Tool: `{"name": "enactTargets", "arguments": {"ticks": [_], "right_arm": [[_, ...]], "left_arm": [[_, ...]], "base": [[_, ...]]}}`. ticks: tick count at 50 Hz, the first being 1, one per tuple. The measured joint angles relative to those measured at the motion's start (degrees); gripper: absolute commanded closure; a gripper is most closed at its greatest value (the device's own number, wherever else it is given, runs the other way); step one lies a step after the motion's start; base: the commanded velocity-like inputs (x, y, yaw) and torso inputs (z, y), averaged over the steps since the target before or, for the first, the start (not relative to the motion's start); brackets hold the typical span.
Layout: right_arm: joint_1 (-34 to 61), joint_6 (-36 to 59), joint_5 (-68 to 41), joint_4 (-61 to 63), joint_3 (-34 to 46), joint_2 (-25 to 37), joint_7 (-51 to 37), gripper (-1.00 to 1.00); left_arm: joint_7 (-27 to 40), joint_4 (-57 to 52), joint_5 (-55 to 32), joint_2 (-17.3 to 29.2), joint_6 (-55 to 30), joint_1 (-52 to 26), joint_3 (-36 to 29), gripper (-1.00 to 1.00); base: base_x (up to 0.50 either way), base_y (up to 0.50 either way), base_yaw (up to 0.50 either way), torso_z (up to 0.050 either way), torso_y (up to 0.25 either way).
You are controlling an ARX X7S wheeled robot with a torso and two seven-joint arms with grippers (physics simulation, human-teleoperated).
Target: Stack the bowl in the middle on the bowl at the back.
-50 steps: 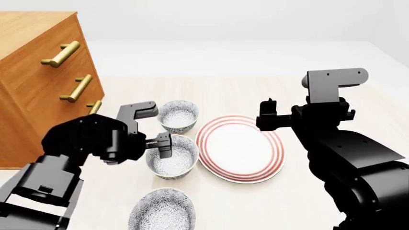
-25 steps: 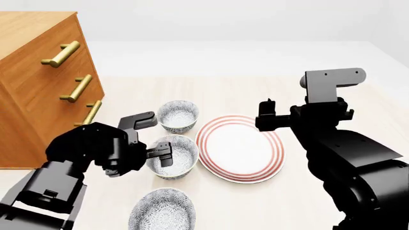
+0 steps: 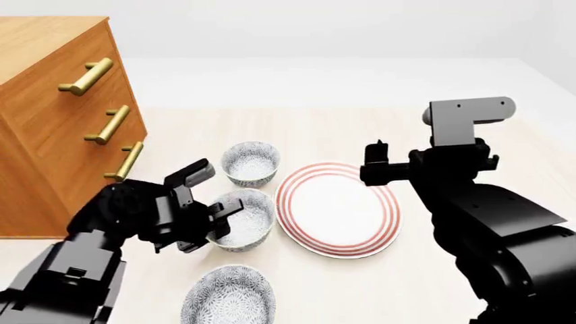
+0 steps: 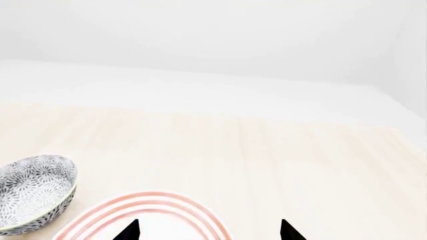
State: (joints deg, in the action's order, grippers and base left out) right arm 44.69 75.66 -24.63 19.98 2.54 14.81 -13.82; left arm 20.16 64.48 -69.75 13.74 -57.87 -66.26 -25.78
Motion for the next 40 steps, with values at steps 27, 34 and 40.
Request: {"name": "enactTargets", "arguments": {"ticks": [27, 34, 40], "right_arm": [[-0.01, 0.25, -0.86, 0.65, -0.3, 0.16, -0.74, -1.0], [0.1, 0.28, -1.1, 0.88, -0.33, 0.1, -0.94, -1.0], [0.12, 0.43, -1.37, 1.29, -0.48, 0.05, -1.17, -1.0]], "left_arm": [[10.47, -12.02, -3.95, 4.61, 0.75, 3.85, 3.78, 1.0], [16.5, -19.78, -7.17, 6.75, -1.74, 5.91, 6.33, 1.0], [22.38, -26.51, -11.77, 8.19, -4.48, 7.75, 9.24, 1.0]], "base": [[0.0, 0.0, 0.0, 0.0, 0.0], [0.0, 0.0, 0.0, 0.0, 0.0], [0.0, 0.0, 0.0, 0.0, 0.0]]}}
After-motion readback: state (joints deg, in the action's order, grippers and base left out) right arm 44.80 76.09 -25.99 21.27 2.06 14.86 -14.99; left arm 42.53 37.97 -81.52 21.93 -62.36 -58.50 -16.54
